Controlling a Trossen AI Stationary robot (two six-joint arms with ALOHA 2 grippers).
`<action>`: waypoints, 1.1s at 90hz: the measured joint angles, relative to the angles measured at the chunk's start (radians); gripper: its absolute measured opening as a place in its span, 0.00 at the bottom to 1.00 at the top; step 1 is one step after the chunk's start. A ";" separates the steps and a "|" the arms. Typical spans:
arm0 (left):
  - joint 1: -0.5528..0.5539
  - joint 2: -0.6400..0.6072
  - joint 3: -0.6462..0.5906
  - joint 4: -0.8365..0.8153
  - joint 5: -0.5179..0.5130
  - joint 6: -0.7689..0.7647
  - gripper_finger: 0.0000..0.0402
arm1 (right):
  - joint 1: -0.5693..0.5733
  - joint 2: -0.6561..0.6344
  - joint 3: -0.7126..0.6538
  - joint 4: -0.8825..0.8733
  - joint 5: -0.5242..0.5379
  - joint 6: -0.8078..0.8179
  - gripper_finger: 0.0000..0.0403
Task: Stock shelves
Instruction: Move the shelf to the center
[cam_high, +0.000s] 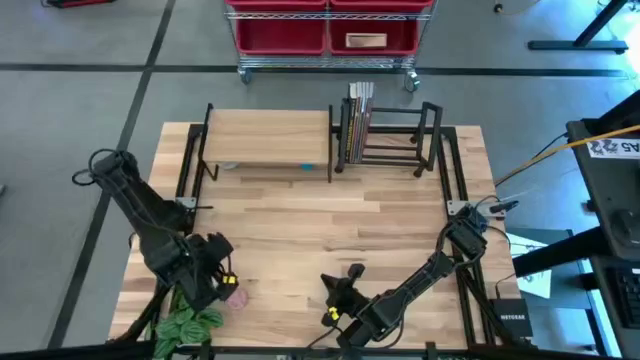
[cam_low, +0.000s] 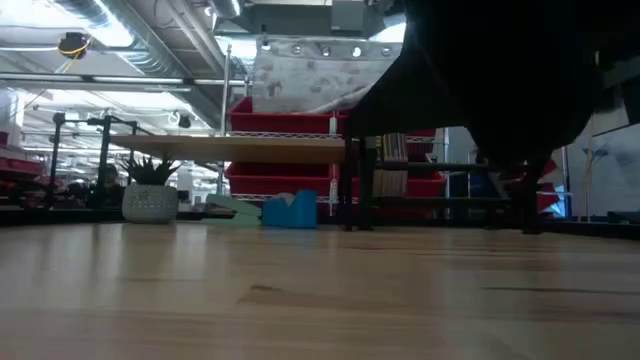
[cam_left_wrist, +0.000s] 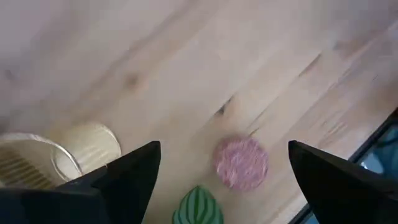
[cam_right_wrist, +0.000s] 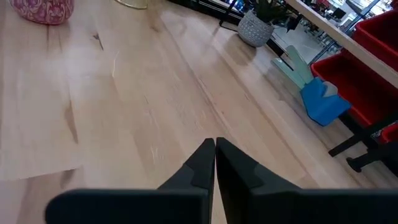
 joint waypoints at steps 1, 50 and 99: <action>0.003 0.000 0.007 -0.011 -0.006 0.002 0.84 | 0.000 0.000 0.000 0.000 0.000 0.000 0.00; 0.563 0.000 0.077 -0.167 -0.107 0.652 0.84 | 0.000 0.000 0.000 0.022 -0.008 -0.001 0.00; 0.705 0.000 -0.094 0.100 -0.439 1.389 0.84 | -0.005 0.000 0.000 0.026 -0.070 0.011 0.00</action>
